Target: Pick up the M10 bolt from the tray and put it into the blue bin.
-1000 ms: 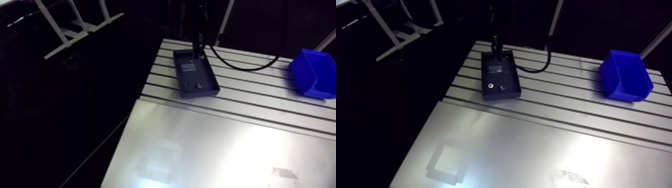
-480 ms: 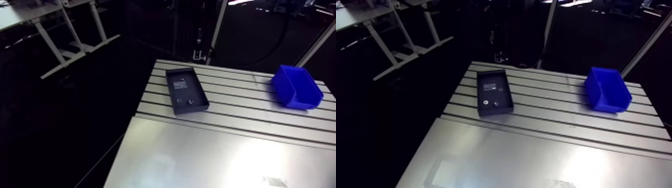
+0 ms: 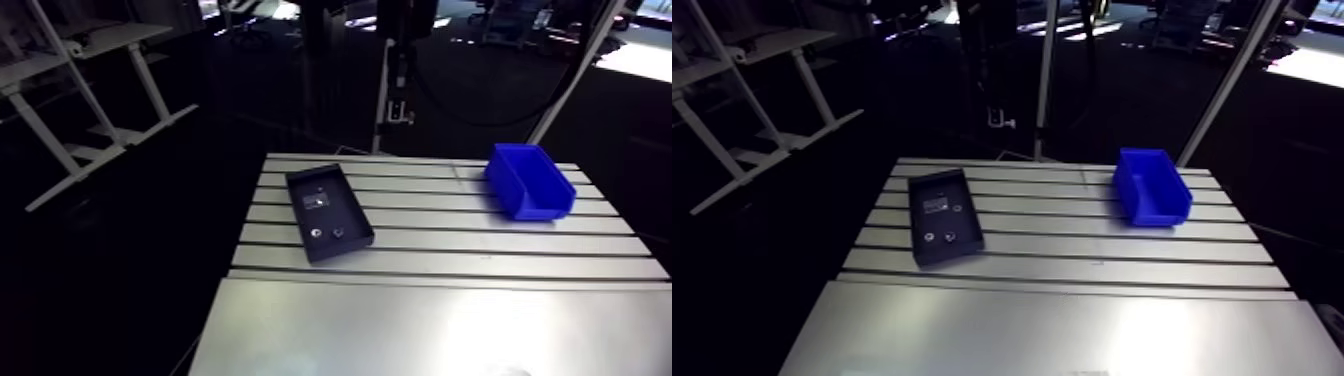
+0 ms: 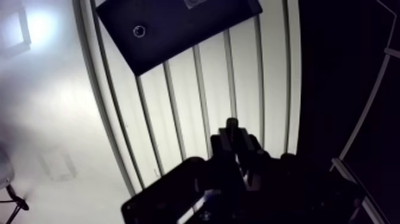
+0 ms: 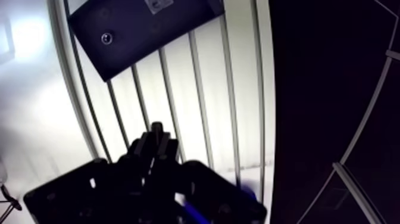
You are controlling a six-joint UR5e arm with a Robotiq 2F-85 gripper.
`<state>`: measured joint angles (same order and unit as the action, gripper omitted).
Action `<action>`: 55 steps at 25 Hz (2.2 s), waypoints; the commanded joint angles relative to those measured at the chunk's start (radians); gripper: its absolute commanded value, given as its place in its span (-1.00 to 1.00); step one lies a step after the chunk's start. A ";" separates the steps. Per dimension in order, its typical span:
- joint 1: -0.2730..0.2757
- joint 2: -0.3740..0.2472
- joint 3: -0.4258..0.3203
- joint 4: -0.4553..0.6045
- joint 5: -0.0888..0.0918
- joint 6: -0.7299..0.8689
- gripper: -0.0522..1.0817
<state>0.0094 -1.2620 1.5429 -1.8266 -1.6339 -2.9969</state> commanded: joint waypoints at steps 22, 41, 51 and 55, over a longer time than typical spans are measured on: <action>-0.393 0.005 0.004 -0.027 0.004 -0.462 0.92; -0.424 0.185 -0.088 -0.107 -0.004 -0.463 0.91; -0.442 0.244 -0.116 -0.107 -0.004 -0.471 0.91; -0.442 0.254 -0.103 -0.127 -0.005 -0.473 0.91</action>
<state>-0.4313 -1.0218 1.4300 -1.9349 -1.6375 -3.4661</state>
